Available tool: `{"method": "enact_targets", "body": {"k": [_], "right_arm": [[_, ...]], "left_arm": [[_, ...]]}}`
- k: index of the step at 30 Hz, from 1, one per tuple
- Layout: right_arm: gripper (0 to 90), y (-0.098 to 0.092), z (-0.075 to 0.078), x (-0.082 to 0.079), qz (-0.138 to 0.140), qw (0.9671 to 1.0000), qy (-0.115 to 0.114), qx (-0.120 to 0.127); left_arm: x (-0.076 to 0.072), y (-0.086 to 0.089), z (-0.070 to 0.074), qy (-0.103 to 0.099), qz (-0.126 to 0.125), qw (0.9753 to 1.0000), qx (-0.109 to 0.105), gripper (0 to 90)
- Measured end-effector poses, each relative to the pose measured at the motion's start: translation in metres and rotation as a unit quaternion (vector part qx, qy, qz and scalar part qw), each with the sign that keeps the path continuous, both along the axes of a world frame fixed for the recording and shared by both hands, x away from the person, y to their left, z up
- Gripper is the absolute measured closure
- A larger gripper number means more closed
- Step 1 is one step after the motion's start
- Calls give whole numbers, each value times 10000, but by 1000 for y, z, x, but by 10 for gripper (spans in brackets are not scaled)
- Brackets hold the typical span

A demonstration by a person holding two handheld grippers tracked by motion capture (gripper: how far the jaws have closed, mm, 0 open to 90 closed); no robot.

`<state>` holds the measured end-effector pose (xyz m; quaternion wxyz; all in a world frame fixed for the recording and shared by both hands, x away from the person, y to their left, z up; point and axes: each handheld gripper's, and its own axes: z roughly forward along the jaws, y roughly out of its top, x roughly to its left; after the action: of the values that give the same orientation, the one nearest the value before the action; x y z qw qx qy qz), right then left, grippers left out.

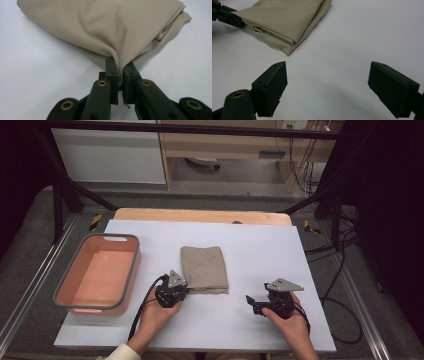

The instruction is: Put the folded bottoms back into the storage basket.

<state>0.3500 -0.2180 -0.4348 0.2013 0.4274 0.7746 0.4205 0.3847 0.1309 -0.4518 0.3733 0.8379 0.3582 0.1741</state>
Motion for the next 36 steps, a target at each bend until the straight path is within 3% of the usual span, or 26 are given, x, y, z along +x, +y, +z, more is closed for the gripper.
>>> {"method": "enact_targets", "body": {"k": [13, 20, 36], "right_arm": [[159, 21, 2, -11, 312, 9995, 53, 2], [159, 32, 2, -14, 458, 9989, 72, 37], [166, 51, 2, -22, 765, 9969, 180, 46]], "left_arm": [[-23, 23, 11, 293, -282, 9991, 104, 857], [-35, 34, 14, 327, -364, 9986, 175, 857], [-67, 57, 17, 437, -437, 9980, 124, 857]]}}
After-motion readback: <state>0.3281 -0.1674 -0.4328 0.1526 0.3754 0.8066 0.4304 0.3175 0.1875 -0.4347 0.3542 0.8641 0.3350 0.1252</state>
